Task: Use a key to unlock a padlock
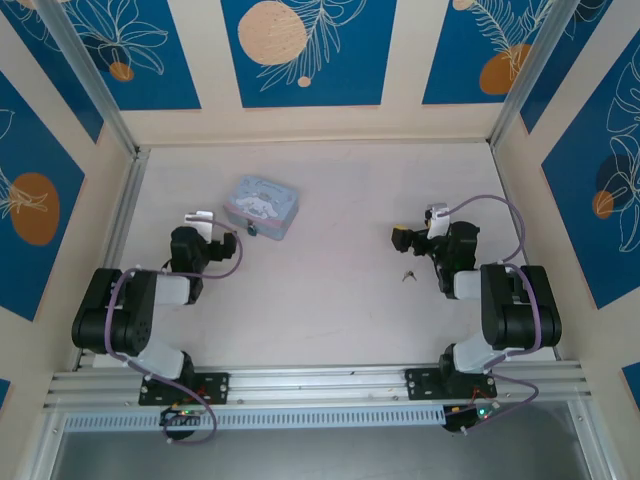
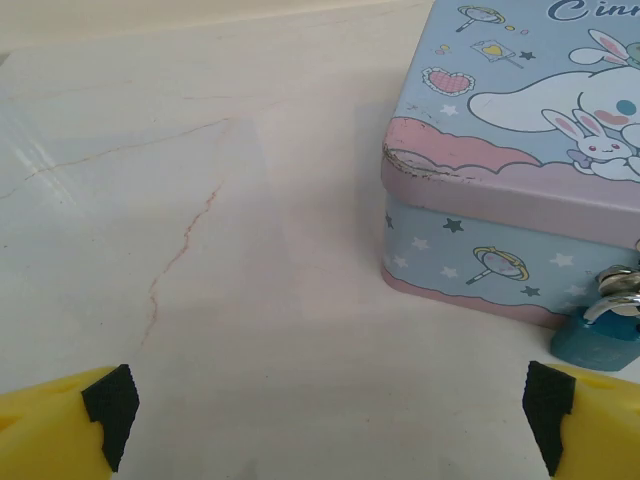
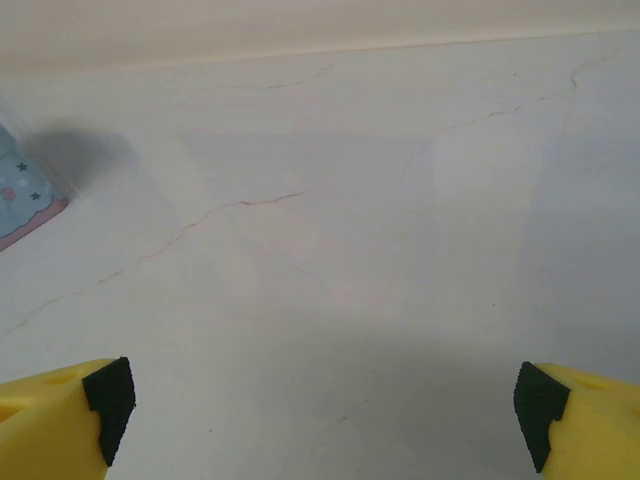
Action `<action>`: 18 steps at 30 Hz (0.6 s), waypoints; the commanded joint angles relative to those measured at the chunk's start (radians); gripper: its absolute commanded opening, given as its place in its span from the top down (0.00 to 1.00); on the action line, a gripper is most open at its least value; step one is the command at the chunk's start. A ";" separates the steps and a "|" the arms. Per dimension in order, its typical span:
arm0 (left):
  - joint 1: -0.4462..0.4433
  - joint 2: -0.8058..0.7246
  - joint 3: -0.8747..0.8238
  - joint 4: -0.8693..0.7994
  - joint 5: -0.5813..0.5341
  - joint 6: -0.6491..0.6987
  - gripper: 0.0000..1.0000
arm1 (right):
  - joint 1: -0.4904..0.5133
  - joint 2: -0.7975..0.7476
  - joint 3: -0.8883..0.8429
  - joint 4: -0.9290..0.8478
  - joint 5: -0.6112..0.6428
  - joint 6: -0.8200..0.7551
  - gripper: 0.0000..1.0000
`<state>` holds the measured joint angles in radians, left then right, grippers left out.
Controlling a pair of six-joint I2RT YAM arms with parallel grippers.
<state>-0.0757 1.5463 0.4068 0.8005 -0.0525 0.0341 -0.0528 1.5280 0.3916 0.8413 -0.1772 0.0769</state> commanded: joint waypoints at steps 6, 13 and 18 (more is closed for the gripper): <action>0.009 -0.009 -0.005 0.031 0.015 0.012 0.00 | 0.011 -0.006 0.003 0.004 0.047 -0.010 0.01; 0.013 -0.006 0.006 0.014 0.022 0.009 0.00 | 0.012 -0.005 0.019 -0.023 0.126 0.020 0.01; 0.014 -0.053 0.009 -0.025 0.014 0.003 0.00 | 0.026 -0.013 0.018 -0.020 0.173 0.026 0.01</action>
<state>-0.0757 1.5414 0.4068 0.7929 -0.0521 0.0338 -0.0360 1.5280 0.3927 0.8154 -0.0570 0.0925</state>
